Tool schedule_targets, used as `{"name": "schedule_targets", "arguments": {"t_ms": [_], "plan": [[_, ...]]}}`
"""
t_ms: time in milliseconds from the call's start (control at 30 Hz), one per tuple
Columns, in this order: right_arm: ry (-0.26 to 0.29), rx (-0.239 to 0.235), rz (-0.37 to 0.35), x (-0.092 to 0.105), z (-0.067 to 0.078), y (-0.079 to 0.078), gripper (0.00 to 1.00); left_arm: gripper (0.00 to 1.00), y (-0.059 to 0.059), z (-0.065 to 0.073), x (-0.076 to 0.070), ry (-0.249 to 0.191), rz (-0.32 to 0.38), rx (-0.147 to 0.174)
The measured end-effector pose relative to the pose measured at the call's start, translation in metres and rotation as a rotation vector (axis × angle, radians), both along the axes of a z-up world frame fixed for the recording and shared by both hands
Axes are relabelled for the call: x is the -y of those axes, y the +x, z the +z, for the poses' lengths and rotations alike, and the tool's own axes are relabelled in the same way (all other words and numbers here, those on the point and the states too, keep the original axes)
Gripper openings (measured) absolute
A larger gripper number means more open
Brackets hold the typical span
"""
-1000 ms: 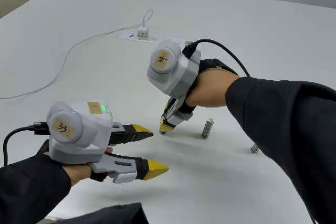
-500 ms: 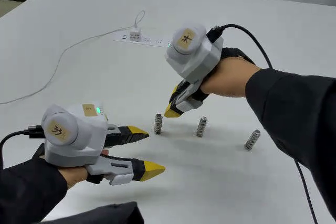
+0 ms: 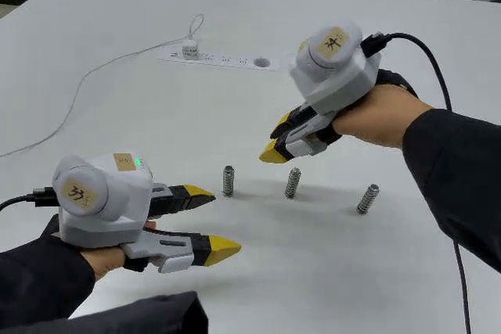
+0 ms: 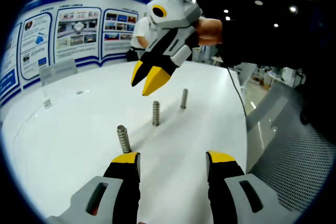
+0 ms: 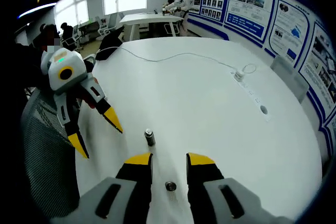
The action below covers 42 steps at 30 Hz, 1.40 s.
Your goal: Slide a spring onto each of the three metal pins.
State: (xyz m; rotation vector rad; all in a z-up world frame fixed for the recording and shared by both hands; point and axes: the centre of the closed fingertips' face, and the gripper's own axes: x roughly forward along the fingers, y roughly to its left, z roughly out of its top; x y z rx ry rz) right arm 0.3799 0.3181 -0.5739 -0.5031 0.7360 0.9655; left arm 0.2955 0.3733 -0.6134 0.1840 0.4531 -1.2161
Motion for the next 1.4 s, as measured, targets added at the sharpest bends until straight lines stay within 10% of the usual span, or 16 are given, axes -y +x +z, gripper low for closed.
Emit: {"name": "schedule_targets", "arguments": {"t_ms": [667, 1400], "plan": [[0.138, 0.086, -0.156, 0.061, 0.025, -0.025, 0.30, 0.53, -0.001, 0.002, 0.001, -0.004, 0.008, -0.004], [0.214, 0.121, -0.264, 0.110, 0.015, -0.057, 0.39, 0.55, 0.002, 0.003, -0.003, -0.009, 0.020, -0.003]]}}
